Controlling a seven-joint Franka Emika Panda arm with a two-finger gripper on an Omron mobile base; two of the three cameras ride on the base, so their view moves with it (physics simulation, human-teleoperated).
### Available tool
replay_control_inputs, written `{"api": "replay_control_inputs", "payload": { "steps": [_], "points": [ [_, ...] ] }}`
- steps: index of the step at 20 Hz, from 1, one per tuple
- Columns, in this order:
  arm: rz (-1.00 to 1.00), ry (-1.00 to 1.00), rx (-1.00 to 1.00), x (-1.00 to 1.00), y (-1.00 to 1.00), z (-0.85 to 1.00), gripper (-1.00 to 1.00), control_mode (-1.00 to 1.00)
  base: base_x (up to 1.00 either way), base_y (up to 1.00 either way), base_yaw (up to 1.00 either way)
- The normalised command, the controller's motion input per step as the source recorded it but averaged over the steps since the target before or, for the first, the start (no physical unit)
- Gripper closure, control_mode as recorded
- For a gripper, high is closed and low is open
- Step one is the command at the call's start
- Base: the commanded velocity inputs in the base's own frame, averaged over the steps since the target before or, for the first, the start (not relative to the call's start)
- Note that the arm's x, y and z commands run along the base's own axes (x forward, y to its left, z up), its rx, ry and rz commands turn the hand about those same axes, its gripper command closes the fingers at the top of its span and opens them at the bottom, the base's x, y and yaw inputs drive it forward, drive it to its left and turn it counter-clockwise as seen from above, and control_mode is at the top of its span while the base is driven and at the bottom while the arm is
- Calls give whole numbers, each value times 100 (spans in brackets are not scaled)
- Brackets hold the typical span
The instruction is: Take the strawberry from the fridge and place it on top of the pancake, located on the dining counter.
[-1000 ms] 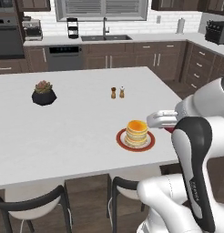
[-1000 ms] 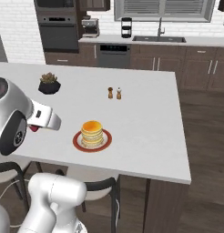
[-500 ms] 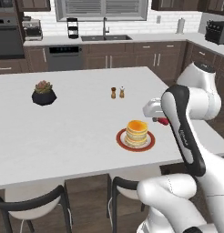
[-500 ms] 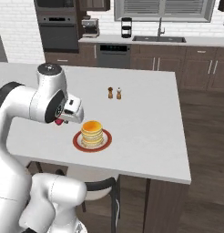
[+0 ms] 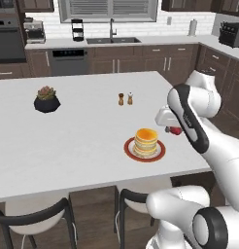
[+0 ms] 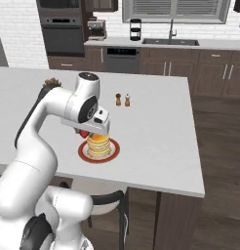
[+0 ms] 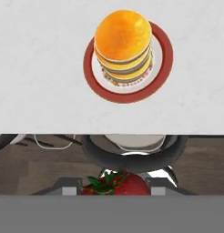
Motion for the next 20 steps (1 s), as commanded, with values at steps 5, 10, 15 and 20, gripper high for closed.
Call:
{"api": "replay_control_inputs", "payload": {
  "steps": [5,10,15,20],
  "points": [
    [0,-1,-1,56,3,-38,100,-100,0,0,0],
    [0,9,-3,81,26,-46,100,-100,0,0,0],
    [0,11,-2,69,7,-46,100,-100,0,0,0],
    [0,1,0,53,0,-34,100,-100,0,0,0]
  ]
}}
